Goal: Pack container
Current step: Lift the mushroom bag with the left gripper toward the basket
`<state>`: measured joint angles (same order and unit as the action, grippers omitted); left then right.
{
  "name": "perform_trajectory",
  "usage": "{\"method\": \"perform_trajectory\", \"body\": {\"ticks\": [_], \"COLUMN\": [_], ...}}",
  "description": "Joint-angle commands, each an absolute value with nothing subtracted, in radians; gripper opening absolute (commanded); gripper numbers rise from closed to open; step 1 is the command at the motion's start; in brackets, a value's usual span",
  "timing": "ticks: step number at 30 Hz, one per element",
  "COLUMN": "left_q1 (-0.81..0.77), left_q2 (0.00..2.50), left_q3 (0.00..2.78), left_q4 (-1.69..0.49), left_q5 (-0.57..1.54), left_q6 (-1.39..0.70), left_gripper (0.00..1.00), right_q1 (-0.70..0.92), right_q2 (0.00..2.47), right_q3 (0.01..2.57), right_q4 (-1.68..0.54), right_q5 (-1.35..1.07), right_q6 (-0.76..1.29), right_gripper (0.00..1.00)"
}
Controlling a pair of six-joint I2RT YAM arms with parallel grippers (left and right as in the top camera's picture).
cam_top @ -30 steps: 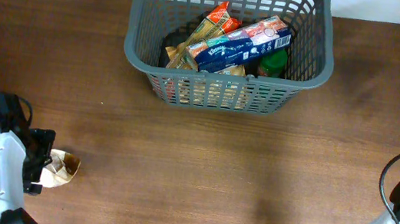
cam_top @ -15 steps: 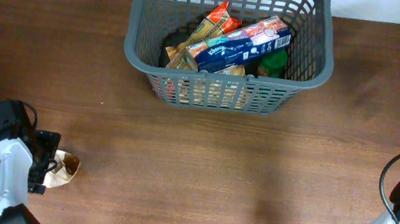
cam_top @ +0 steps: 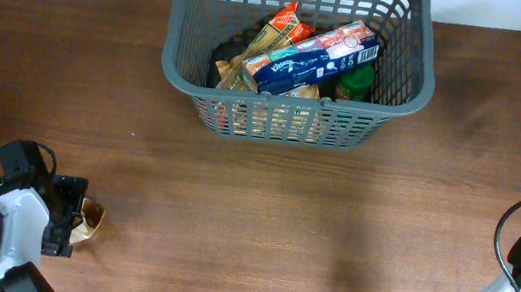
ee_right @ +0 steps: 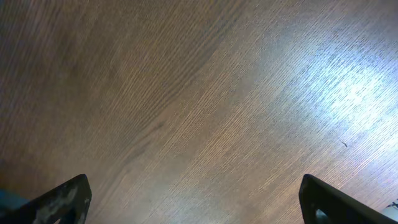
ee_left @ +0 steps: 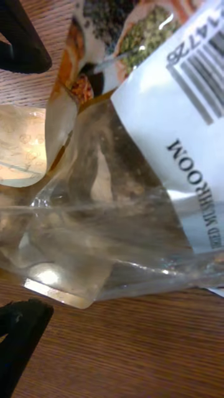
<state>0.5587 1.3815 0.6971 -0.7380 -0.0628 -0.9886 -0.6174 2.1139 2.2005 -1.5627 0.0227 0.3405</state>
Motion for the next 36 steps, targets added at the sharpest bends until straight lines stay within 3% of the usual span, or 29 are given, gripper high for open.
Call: {"method": "perform_trajectory", "body": {"ticks": [1,34,35,36], "left_q1": [0.566,0.566,0.566,0.566], "left_q2": [1.374,1.518,1.518,1.518], "left_q3": [0.691,0.688,0.688,0.688], "left_q4": [-0.728,-0.639,-0.638,-0.635], "left_q5": [-0.085,-0.125,-0.125,-0.125], "left_q6": [-1.005,-1.009,-1.009,-1.009], "left_gripper": [0.99,0.99,0.93,0.71], "right_q1": [-0.615,-0.615,-0.615,-0.615], "right_q2": [2.101,2.101,2.101,2.101], "right_q3": [2.192,2.192,2.192,2.192], "right_q4": [-1.562,-1.562,-1.562,-1.562], "right_q5": [0.035,0.035,0.035,0.035], "right_q6": [0.350,0.350,0.350,0.350], "right_gripper": [0.98,0.99,0.99,0.99]}}
